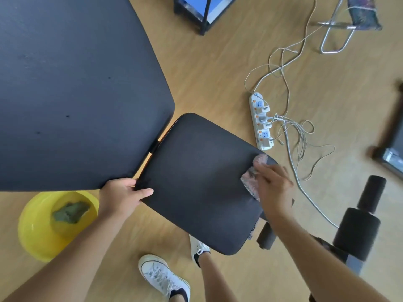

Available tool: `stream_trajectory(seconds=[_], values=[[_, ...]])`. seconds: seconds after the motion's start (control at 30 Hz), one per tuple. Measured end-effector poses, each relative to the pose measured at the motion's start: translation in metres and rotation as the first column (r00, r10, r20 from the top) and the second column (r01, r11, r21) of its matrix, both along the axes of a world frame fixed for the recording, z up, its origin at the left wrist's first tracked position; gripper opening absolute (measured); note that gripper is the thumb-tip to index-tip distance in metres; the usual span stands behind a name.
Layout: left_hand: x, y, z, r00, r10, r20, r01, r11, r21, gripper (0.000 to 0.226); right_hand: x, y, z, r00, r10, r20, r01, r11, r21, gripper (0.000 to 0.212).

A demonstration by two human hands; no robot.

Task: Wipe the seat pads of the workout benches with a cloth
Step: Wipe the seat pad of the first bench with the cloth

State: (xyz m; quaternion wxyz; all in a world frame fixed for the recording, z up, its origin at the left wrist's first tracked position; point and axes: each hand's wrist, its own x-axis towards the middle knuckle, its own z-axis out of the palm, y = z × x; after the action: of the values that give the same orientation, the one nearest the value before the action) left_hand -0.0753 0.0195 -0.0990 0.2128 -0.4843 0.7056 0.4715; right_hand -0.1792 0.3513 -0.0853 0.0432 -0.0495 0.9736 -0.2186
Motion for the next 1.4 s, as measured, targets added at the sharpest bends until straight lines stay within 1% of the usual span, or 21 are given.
stream_trajectory(seconds=[0.1, 0.23, 0.3, 0.37, 0.43, 0.53, 0.6, 0.67, 0.7, 0.73, 0.77, 0.8, 0.83, 0.9, 1.03, 1.13, 1.2, 1.23, 1.3, 1.37, 1.4], values=[[-0.002, -0.001, -0.001, 0.999, 0.033, 0.025, -0.033, 0.999, 0.019, 0.066, 0.093, -0.029, 0.014, 0.938, 0.299, 0.173, -0.300, 0.954, -0.022, 0.018], [-0.003, -0.005, -0.009, 0.993, 0.086, 0.075, -0.091, 0.994, 0.066, 0.075, 0.109, 0.015, 0.020, 0.556, 0.816, 0.158, -0.813, 0.574, -0.098, 0.024], [-0.003, -0.004, -0.011, 0.993, 0.095, 0.071, -0.099, 0.993, 0.061, 0.076, 0.063, 0.035, 0.013, 0.737, 0.673, 0.070, -0.672, 0.740, -0.037, 0.020], [-0.004, -0.004, -0.010, 0.992, 0.105, 0.072, -0.109, 0.992, 0.066, 0.076, 0.029, 0.041, 0.009, 0.996, 0.093, 0.016, -0.092, 0.993, -0.073, 0.024], [-0.007, -0.003, -0.007, 0.989, 0.102, 0.107, -0.112, 0.990, 0.087, 0.075, 0.037, 0.030, 0.001, 0.970, -0.236, 0.065, 0.240, 0.968, -0.069, 0.033], [-0.011, -0.002, -0.001, 0.984, 0.102, 0.148, -0.115, 0.990, 0.084, 0.076, 0.106, 0.006, 0.008, 0.939, 0.214, 0.271, -0.175, 0.971, -0.162, 0.016], [-0.012, -0.002, 0.000, 0.981, 0.093, 0.172, -0.105, 0.992, 0.065, 0.077, 0.129, 0.016, 0.018, 0.678, 0.700, 0.225, -0.674, 0.714, -0.189, 0.015], [-0.013, -0.001, -0.003, 0.976, 0.099, 0.194, -0.110, 0.993, 0.051, 0.077, 0.095, 0.036, 0.022, 0.422, 0.895, 0.145, -0.893, 0.438, -0.104, 0.025], [-0.014, 0.000, -0.004, 0.972, 0.103, 0.211, -0.114, 0.993, 0.041, 0.077, 0.070, 0.040, 0.023, 0.463, 0.879, 0.118, -0.879, 0.472, -0.065, 0.028], [-0.015, 0.001, -0.005, 0.967, 0.108, 0.229, -0.117, 0.993, 0.026, 0.077, 0.042, 0.042, 0.023, 0.639, 0.765, 0.083, -0.763, 0.644, -0.061, 0.027], [-0.016, 0.001, -0.005, 0.964, 0.116, 0.241, -0.122, 0.993, 0.008, 0.076, 0.015, 0.039, 0.024, 0.871, 0.483, 0.087, -0.476, 0.875, -0.088, 0.022], [-0.016, 0.002, -0.004, 0.961, 0.123, 0.246, -0.125, 0.992, -0.009, 0.076, -0.006, 0.040, 0.021, 0.983, 0.126, 0.134, -0.112, 0.988, -0.107, 0.020], [-0.017, 0.003, -0.003, 0.961, 0.127, 0.246, -0.127, 0.992, -0.018, 0.076, -0.020, 0.035, 0.018, 0.966, -0.194, 0.173, 0.211, 0.973, -0.090, 0.023], [-0.018, 0.005, -0.001, 0.964, 0.129, 0.234, -0.127, 0.992, -0.023, 0.075, -0.019, 0.013, 0.006, 0.936, -0.323, 0.139, 0.333, 0.941, -0.060, 0.030], [-0.017, 0.005, 0.005, 0.971, 0.103, 0.217, -0.099, 0.995, -0.029, 0.072, 0.059, -0.068, 0.006, 0.923, 0.348, 0.166, -0.323, 0.933, -0.161, 0.027], [-0.016, 0.003, 0.005, 0.975, 0.070, 0.212, -0.066, 0.998, -0.024, 0.073, 0.079, -0.076, 0.002, 0.521, 0.848, 0.095, -0.832, 0.529, -0.164, 0.028], [-0.014, 0.002, 0.004, 0.976, 0.062, 0.208, -0.061, 0.998, -0.010, 0.074, 0.035, -0.065, -0.007, 0.370, 0.928, 0.052, -0.925, 0.373, -0.069, 0.025], [-0.013, 0.001, 0.003, 0.976, 0.062, 0.208, -0.062, 0.998, -0.006, 0.073, 0.007, -0.063, -0.011, 0.472, 0.881, 0.024, -0.881, 0.472, -0.026, 0.025], [-0.011, -0.001, 0.003, 0.976, 0.057, 0.208, -0.056, 0.998, -0.008, 0.071, -0.039, -0.072, -0.009, 0.889, 0.459, -0.005, -0.458, 0.887, -0.051, 0.021], [-0.011, -0.002, 0.004, 0.978, 0.049, 0.204, -0.050, 0.999, 0.002, 0.071, -0.037, -0.107, -0.005, 0.993, -0.034, 0.110, 0.046, 0.993, -0.109, 0.020], [-0.011, -0.002, 0.004, 0.979, 0.046, 0.197, -0.049, 0.999, 0.014, 0.071, -0.017, -0.125, -0.007, 0.992, -0.036, 0.124, 0.053, 0.989, -0.137, 0.018]])
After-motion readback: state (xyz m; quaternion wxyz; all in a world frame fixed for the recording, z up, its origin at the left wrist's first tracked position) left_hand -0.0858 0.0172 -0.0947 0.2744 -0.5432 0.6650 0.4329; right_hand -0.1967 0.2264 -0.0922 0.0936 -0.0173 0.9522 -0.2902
